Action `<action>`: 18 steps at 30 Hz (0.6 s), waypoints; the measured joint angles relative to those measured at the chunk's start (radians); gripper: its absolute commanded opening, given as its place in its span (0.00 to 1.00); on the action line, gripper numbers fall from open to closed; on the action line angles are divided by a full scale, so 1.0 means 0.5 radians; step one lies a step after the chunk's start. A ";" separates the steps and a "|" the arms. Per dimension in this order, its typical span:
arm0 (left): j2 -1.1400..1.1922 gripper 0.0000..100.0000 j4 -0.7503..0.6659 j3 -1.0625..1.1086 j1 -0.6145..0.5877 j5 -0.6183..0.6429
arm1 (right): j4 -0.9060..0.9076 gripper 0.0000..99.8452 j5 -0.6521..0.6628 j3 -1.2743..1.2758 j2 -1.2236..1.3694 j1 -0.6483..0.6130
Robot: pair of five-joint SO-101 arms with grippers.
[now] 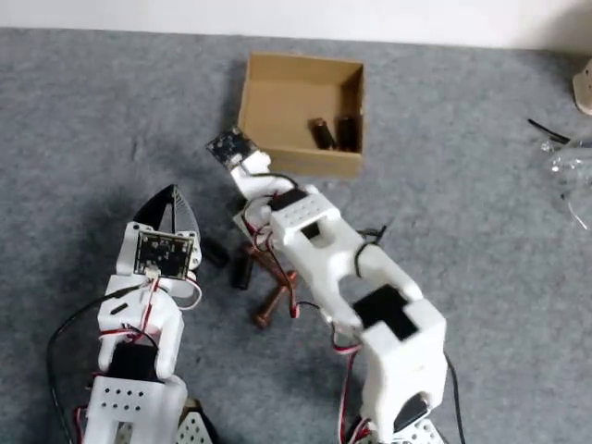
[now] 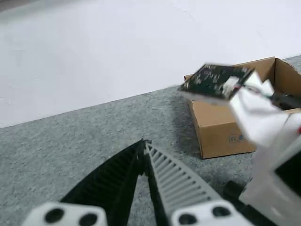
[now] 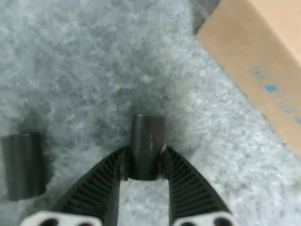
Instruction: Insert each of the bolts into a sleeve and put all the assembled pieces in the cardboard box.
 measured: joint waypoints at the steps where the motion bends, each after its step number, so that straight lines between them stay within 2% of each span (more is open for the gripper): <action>1: 0.000 0.01 0.000 0.000 0.000 0.000 | 0.003 0.01 0.000 0.061 -0.083 0.000; 10: 0.000 0.01 0.000 0.003 0.000 0.000 | -0.101 0.00 0.000 0.853 -1.083 0.055; 13: 0.000 0.01 0.000 0.003 0.000 0.000 | -0.025 0.00 0.000 1.092 -1.479 0.227; 18: 0.000 0.01 0.000 0.003 0.000 0.000 | 0.307 0.00 0.264 1.531 -2.087 0.641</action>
